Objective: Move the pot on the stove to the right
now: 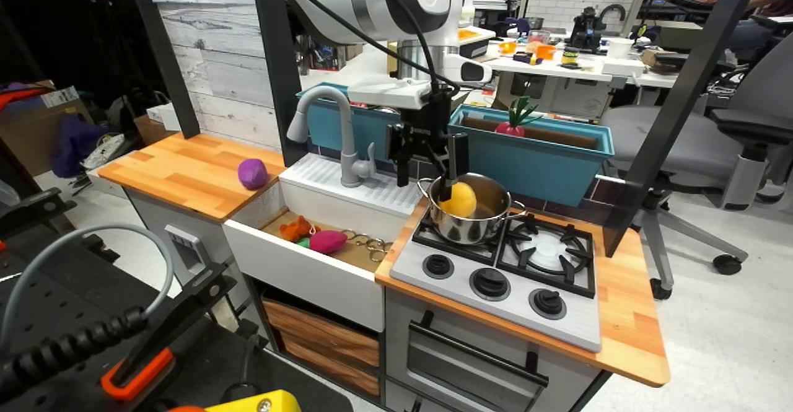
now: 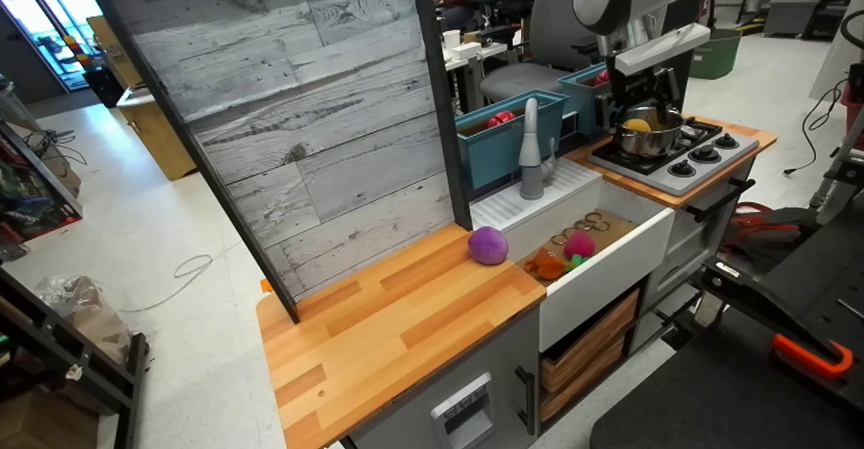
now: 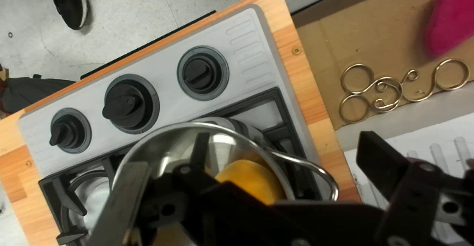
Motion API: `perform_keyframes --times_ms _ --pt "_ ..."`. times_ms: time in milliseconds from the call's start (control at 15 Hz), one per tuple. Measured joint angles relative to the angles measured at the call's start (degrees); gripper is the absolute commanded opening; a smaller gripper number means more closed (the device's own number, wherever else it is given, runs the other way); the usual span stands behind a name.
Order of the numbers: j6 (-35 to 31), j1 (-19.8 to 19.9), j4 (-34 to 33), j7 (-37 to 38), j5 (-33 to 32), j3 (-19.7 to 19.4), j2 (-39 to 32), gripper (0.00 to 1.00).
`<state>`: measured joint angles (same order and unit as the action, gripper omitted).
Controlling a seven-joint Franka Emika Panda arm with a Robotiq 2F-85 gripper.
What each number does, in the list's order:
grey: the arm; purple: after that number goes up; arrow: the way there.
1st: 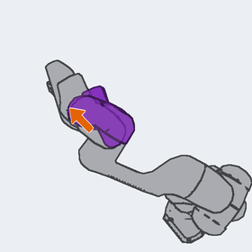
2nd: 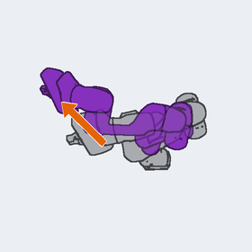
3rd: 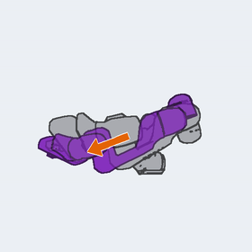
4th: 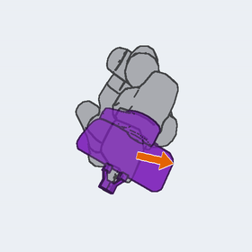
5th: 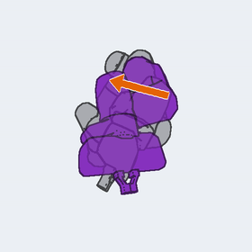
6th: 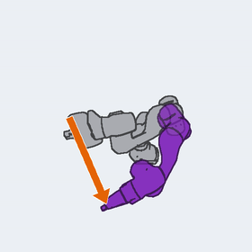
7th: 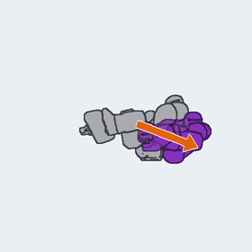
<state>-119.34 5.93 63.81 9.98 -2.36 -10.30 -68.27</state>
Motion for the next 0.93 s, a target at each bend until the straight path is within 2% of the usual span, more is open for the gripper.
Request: perform_keyframes --times_ms 333,400,467,933 --pt "3.59 -0.19 -4.59 -1.4 -2.88 0.07 -3.41 1.0" --pt "3.72 -0.22 -5.48 -1.57 -3.64 0.04 -4.18 0.75" --pt "3.77 -0.25 -6.33 -1.66 -4.52 0.0 -4.95 0.74" --pt "4.48 -0.29 -9.79 -2.8 -7.58 -0.59 -7.96 0.18"
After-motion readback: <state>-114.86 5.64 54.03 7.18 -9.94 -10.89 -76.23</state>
